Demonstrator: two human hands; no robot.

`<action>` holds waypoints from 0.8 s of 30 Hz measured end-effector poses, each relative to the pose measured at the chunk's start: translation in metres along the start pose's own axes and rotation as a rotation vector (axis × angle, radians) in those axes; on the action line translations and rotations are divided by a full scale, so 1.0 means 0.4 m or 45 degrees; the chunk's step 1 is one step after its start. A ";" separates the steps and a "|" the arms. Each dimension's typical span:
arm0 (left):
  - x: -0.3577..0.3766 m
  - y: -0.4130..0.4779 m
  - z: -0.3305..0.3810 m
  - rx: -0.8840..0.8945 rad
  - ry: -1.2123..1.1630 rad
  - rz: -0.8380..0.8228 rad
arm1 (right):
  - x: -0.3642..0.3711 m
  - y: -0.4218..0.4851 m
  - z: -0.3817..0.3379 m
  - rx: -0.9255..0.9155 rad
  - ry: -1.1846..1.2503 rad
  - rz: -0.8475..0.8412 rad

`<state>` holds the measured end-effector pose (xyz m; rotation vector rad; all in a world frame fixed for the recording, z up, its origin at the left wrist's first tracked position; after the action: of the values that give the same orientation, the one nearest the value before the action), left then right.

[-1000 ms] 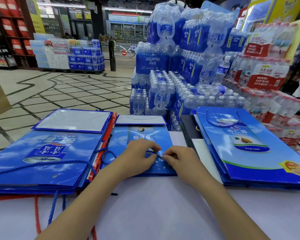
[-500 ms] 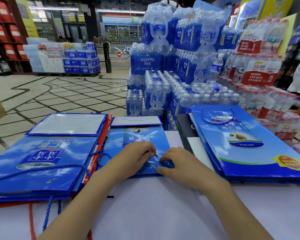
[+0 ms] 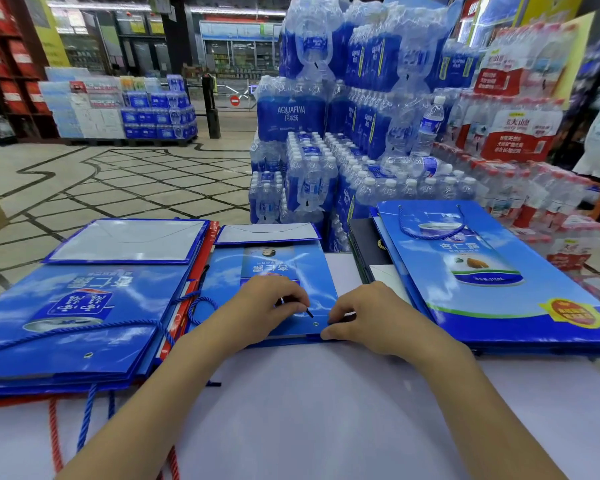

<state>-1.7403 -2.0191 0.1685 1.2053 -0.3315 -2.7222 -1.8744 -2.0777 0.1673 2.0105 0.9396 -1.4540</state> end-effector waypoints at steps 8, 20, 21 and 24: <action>0.028 -0.003 0.009 0.082 0.097 -0.087 | -0.004 -0.002 -0.004 -0.015 -0.011 0.013; 0.029 -0.009 0.019 0.070 0.061 -0.142 | -0.039 -0.010 -0.011 -0.055 0.061 0.204; 0.024 -0.010 0.016 0.050 0.030 -0.141 | -0.044 -0.010 -0.011 -0.055 0.062 0.239; 0.005 -0.015 0.009 0.009 -0.065 -0.099 | -0.051 -0.008 -0.008 -0.054 0.070 0.322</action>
<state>-1.7446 -2.0131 0.1679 1.1763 -0.3073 -2.8238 -1.8790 -2.0784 0.1877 2.0618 0.7009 -1.2373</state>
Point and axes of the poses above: each hand's wrist, its own y-axis towards the middle knuckle, its own x-axis out of the palm, z = x × y, the point moved 8 cm from there along y, towards the middle knuckle, and after that the axes turned 9 degrees about -y, right-handed, at the moved point
